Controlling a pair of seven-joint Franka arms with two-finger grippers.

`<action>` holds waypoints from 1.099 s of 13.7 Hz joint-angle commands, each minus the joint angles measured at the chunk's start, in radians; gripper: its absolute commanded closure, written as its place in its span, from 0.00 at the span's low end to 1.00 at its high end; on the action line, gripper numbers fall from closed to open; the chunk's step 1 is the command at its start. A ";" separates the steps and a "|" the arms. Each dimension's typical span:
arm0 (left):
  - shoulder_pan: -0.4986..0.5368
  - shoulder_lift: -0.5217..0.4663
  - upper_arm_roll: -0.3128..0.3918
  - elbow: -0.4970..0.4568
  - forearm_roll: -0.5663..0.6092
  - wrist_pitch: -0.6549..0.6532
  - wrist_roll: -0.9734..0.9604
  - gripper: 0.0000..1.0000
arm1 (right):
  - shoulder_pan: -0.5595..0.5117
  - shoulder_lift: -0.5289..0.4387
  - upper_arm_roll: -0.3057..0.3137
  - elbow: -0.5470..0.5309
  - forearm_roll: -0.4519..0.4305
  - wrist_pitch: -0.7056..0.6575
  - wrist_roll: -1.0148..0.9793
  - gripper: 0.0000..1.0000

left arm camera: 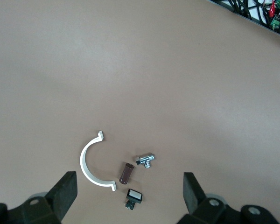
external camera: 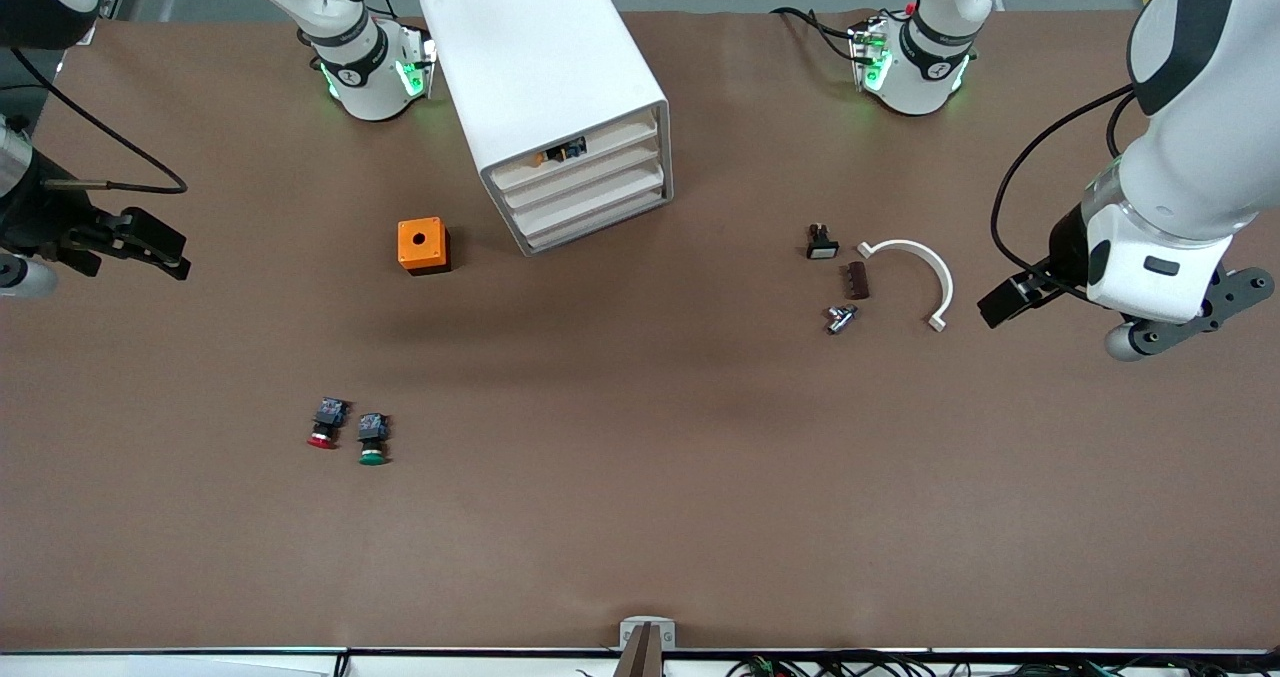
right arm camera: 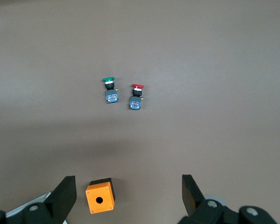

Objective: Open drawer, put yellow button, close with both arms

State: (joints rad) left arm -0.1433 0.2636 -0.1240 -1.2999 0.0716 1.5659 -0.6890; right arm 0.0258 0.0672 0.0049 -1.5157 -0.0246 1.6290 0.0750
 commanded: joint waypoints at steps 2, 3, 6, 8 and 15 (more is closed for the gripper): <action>0.025 -0.053 -0.008 -0.018 0.013 -0.023 0.034 0.00 | -0.043 -0.058 0.006 -0.073 -0.002 0.011 -0.070 0.00; 0.033 -0.069 -0.015 -0.019 0.017 -0.047 0.075 0.00 | -0.046 -0.059 0.004 -0.078 -0.001 0.014 -0.069 0.00; 0.037 -0.086 -0.017 -0.021 0.016 -0.101 0.167 0.00 | -0.058 -0.056 0.004 -0.080 -0.001 0.015 -0.057 0.00; 0.037 -0.113 -0.013 -0.030 0.014 -0.139 0.203 0.00 | -0.058 -0.055 0.004 -0.084 -0.003 0.020 -0.057 0.00; 0.039 -0.292 0.089 -0.243 -0.028 -0.110 0.474 0.00 | -0.067 -0.055 0.004 -0.087 -0.003 0.014 -0.040 0.00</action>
State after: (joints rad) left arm -0.1136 0.0702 -0.0573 -1.4146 0.0685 1.4253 -0.2915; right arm -0.0257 0.0383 -0.0022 -1.5759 -0.0247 1.6348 0.0277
